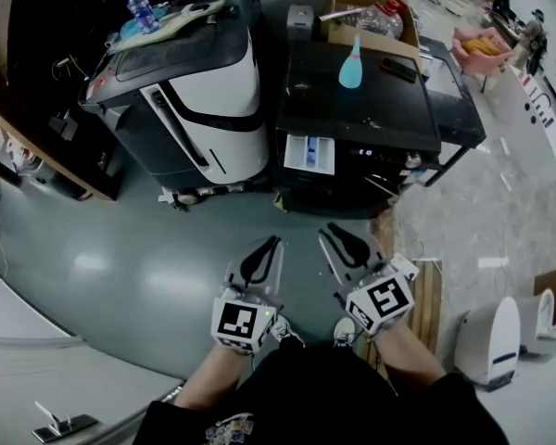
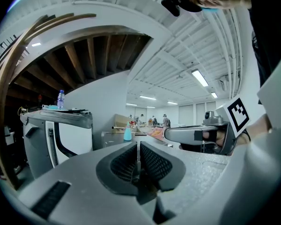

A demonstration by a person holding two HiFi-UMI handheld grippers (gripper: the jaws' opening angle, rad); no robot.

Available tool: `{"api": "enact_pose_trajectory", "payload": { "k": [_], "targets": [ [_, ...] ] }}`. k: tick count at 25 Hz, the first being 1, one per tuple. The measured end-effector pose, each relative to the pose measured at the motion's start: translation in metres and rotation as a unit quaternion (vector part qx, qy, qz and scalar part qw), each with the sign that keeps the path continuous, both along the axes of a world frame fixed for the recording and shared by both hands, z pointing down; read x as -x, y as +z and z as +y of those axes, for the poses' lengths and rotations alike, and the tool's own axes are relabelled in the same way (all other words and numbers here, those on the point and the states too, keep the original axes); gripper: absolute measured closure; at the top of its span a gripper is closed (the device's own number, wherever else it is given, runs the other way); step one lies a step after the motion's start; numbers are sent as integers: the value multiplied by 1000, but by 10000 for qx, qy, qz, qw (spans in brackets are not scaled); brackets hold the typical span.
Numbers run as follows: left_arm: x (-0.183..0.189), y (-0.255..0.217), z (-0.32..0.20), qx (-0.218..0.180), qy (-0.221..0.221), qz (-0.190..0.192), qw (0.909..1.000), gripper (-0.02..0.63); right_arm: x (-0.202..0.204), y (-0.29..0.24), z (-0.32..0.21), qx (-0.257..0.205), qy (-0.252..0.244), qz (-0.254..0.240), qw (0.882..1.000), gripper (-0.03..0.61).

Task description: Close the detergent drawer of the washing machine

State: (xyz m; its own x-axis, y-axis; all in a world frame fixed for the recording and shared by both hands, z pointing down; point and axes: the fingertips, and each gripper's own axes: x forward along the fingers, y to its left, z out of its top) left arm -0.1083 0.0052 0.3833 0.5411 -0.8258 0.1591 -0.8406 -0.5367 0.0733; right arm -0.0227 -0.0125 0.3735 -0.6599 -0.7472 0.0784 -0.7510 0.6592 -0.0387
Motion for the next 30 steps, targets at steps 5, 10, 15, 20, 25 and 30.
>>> {"api": "enact_pose_trajectory", "payload": {
  "k": [5,10,15,20,25,30],
  "targets": [
    [16,4,-7,33,198,-39,9998,599,14,4,-9,55,185,-114,9997,461],
    [30,5,-10,-8,383,-65,9992,510,29,7,-16,55,368,-133,9992,409],
    [42,8,-11,-60,542,-109,9985,419,42,10,-20,66,554,-101,9984,358],
    [49,10,-11,-97,654,-142,9977,357,48,15,-24,76,701,0,9975,301],
    [47,12,-11,-116,738,-148,9971,348,44,23,-30,131,818,72,9965,290],
    [43,18,-16,-74,733,-120,9972,348,34,36,-42,287,959,97,9949,285]
  ]
}}
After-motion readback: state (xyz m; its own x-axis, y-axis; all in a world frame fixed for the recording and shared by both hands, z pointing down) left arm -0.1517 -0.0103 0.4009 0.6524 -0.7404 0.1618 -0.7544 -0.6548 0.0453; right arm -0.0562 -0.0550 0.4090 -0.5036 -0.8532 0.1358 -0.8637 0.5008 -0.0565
